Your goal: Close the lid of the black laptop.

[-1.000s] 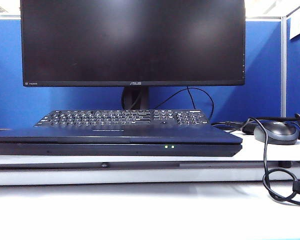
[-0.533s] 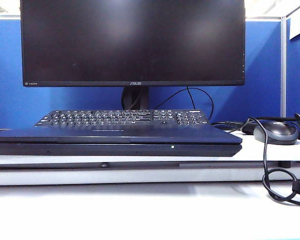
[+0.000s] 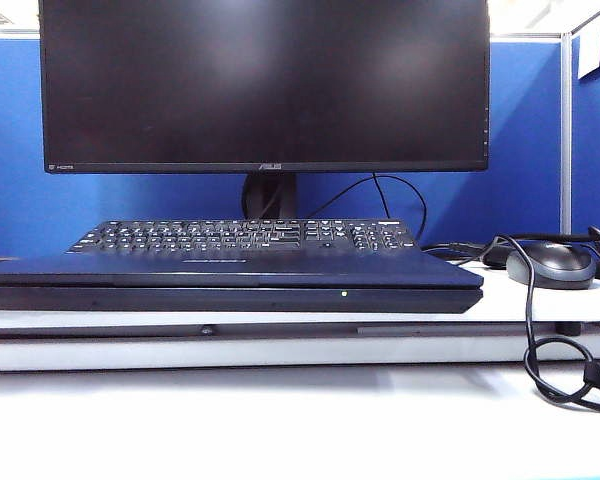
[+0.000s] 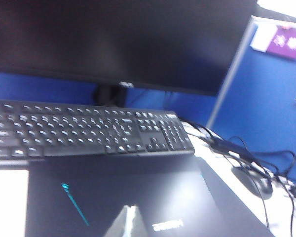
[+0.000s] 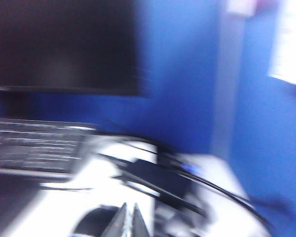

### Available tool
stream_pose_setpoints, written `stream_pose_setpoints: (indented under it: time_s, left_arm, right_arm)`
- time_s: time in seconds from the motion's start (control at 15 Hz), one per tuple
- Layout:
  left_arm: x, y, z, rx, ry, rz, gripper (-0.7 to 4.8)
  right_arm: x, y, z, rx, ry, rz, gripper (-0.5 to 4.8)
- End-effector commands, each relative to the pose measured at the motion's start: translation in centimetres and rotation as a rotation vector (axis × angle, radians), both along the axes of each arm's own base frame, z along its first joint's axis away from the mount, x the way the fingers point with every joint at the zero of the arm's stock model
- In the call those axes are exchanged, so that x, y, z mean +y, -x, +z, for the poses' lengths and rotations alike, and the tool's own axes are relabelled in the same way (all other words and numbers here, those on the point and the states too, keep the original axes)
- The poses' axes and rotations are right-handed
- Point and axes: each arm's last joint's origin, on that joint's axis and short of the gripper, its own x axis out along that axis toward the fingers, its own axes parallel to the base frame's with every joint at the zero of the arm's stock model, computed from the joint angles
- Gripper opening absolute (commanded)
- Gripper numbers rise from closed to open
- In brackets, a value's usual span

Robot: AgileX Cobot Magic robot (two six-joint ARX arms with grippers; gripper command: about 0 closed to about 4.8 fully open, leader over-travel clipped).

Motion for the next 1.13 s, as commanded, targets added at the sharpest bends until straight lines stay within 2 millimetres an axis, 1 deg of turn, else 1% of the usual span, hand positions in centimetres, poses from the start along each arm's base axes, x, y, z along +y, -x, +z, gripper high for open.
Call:
stream_pose_setpoints:
  time_s: [0.07,0.2,0.27,0.4,0.47,0.6,0.67,0.8,0.93,1.13]
  left_arm:
    - [-0.1,-1.0,-1.6,-0.014,0.004,0.061,-0.04]
    - [-0.2,-1.5,-2.3,-0.04,0.024,0.067,-0.03]
    - [-0.3,-1.9,-3.4,0.004,0.031,0.06,-0.03]
    - [-0.4,-2.3,-5.1,0.052,0.02,0.059,-0.03]
    - [-0.5,-2.6,-6.3,0.08,0.012,0.06,-0.04]
    - [-0.6,-3.0,-7.5,0.07,0.007,0.06,-0.04]
    - [-0.5,-3.1,-7.9,0.069,-0.001,0.073,-0.04]
    - [-0.4,-3.2,-7.9,0.055,-0.022,0.139,-0.04]
    - [-0.3,-3.2,-7.9,0.05,-0.029,0.158,-0.04]
    - [-0.3,-3.2,-7.9,0.051,-0.027,0.155,-0.04]
  right_arm:
    - [0.4,0.1,0.1,-0.026,0.026,0.122,-0.01]
    - [0.4,0.1,0.1,-0.026,0.026,0.124,-0.01]
    - [0.4,0.1,0.1,-0.022,-0.004,0.132,-0.01]
    - [0.6,0.2,0.1,-0.015,0.002,0.224,-0.01]
    - [0.8,0.2,0.0,-0.011,0.016,0.29,-0.01]
    - [1.0,0.3,0.0,-0.003,0.026,0.342,-0.01]
    - [1.0,0.3,0.0,0.0,0.029,0.363,-0.01]
    - [1.1,0.3,-0.1,0.003,0.027,0.381,-0.01]
    - [1.1,0.3,-0.1,0.013,0.005,0.381,-0.01]
    - [0.9,0.2,-0.2,0.022,-0.014,0.312,-0.01]
